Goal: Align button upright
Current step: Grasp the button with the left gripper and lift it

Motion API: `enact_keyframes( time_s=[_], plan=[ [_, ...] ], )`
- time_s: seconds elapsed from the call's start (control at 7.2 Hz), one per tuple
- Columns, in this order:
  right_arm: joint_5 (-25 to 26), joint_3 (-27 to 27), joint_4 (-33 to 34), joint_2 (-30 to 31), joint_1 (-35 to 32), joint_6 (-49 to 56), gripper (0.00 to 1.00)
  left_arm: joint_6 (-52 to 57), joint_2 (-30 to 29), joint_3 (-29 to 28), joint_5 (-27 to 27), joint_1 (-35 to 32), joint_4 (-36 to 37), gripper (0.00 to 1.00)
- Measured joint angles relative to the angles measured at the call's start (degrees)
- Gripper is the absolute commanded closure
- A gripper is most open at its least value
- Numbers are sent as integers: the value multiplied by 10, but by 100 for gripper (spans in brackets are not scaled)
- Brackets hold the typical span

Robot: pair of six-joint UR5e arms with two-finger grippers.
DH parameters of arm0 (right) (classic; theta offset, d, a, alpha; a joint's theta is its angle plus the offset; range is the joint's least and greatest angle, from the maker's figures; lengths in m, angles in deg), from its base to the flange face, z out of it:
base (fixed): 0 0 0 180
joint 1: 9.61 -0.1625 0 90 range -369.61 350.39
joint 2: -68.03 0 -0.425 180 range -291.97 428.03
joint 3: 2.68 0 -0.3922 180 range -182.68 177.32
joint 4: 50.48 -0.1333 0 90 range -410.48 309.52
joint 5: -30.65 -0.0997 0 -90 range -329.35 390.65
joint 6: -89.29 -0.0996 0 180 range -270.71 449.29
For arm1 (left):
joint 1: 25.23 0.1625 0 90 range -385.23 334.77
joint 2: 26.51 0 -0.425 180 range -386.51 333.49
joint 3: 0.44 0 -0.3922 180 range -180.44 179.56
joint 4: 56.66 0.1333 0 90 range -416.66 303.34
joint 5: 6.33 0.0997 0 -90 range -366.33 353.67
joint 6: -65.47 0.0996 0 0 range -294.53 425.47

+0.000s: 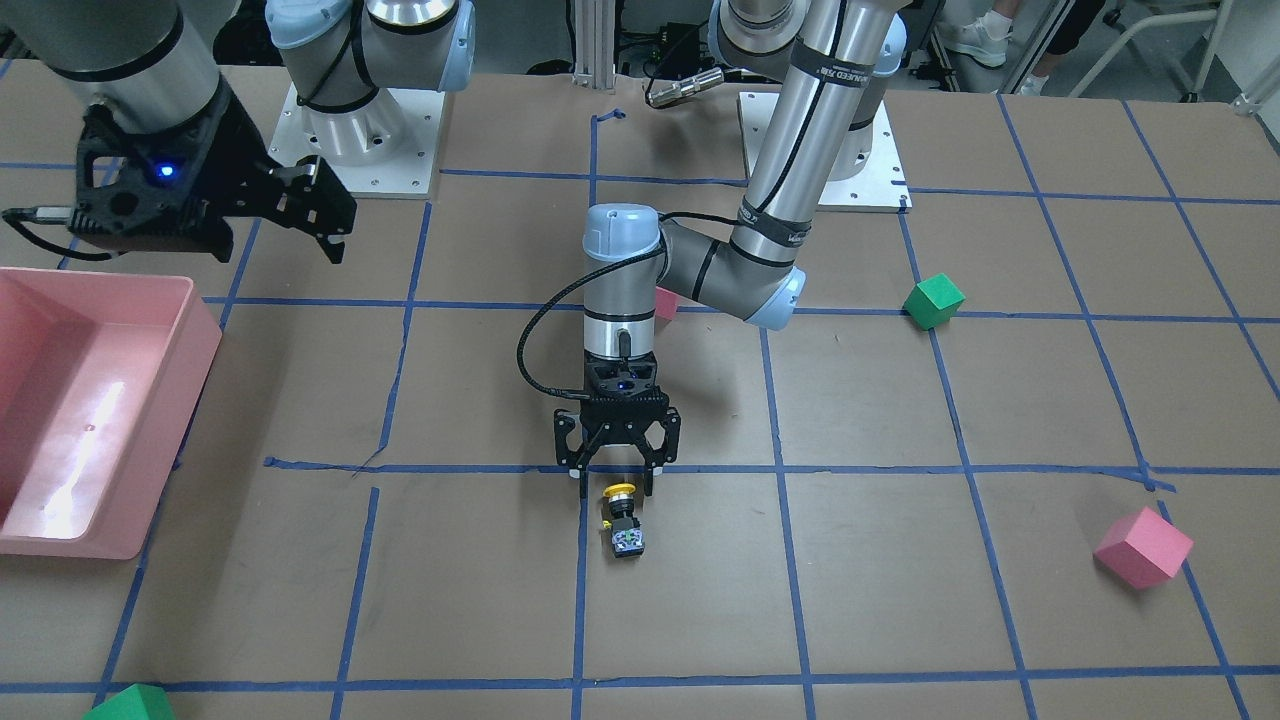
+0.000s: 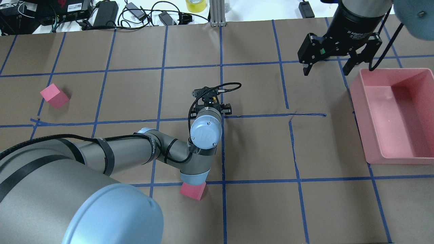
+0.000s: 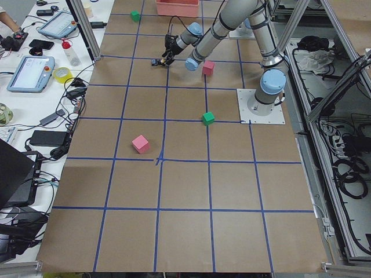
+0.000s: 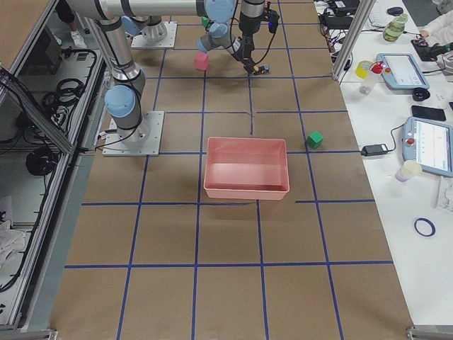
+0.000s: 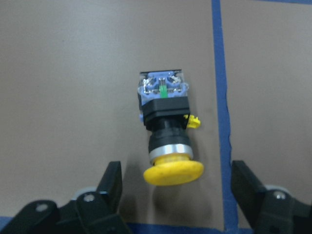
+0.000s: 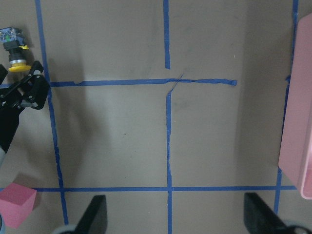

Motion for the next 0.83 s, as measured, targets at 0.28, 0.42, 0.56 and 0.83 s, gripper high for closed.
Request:
enact_keyframes(
  time_s=[0.28,0.42,0.56,0.83],
  plan=[
    [-9,6,-7,0,-10,4,0,1,-8,-4,-1,0,13,41],
    [-10,8,-5,-4,-12,4,0,2,-10,-1,1,0,20,67],
    [-9,8,-5,-3,-13,3,0,3,-10,1,3,0,23,84],
    [-4,8,-10,1,-14,0,0,5,-10,1,5,0,24,92]
  ],
)
